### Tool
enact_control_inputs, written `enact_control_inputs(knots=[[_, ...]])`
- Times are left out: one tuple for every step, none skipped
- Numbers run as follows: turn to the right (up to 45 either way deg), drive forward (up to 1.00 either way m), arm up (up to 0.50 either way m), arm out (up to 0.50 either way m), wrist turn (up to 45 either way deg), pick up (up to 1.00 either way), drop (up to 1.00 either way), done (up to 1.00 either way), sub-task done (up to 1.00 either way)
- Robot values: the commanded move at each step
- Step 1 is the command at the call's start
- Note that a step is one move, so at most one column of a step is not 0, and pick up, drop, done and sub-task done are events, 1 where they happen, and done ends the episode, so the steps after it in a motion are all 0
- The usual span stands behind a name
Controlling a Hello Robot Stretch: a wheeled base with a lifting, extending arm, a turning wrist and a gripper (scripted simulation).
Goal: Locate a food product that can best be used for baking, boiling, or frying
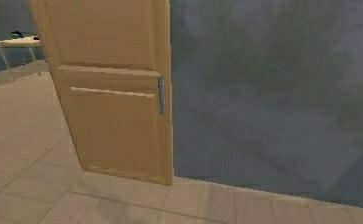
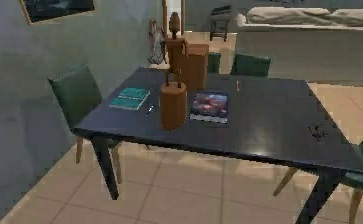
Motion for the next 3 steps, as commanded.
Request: enact_control_inputs(knots=[[-45.0, 0.00, 0.00, 0.00, 0.0, 0.00, 0.00, 0.00, 0.00], [0.0, 1.00, 0.00, 0.00, 0.0, 0.00, 0.00, 0.00, 0.00], [-3.0, 0.00, 0.00, 0.00, 0.0, 0.00, 0.00, 0.00, 0.00]])
